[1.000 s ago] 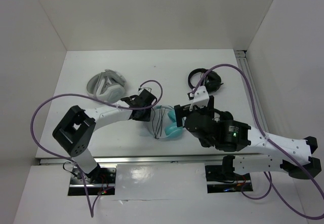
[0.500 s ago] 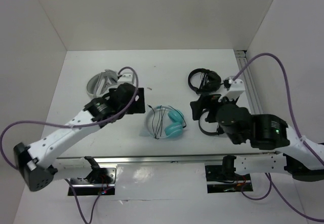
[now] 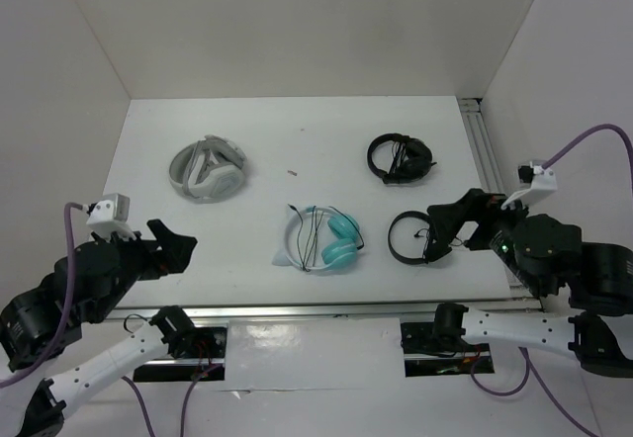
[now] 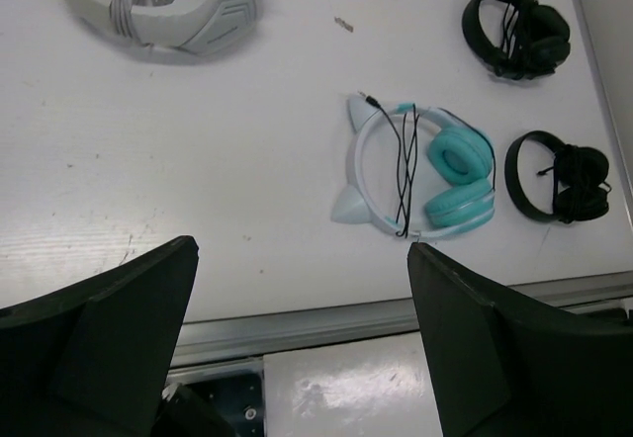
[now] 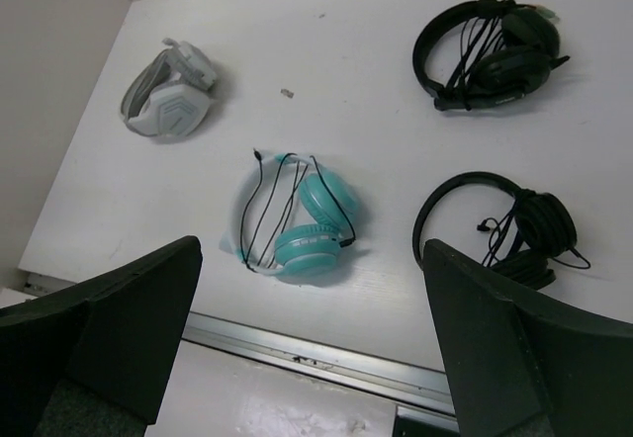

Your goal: Wrap the headphones

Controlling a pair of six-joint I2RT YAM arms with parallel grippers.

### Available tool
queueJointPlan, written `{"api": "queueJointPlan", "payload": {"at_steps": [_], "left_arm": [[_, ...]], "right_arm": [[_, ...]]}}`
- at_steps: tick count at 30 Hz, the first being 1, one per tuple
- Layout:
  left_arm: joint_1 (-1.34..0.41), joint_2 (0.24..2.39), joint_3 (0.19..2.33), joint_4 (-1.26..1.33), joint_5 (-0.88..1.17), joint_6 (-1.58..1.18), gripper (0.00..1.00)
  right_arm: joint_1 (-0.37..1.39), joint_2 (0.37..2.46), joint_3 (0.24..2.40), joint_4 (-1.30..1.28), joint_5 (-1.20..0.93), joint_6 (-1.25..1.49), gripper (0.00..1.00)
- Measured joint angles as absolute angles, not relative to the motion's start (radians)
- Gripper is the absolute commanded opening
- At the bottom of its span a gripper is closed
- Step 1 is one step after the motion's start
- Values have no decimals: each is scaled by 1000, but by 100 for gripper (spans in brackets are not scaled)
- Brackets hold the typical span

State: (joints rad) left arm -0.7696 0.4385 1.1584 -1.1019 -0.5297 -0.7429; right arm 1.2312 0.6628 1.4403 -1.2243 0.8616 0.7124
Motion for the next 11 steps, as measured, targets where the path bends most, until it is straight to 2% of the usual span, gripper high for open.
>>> {"api": "queueJointPlan", "payload": {"at_steps": [11], "left_arm": [[-770,371,1157,-1192,-514,-766,100]], "right_arm": [[1178,548,1438,-1277,844,709,100]]}}
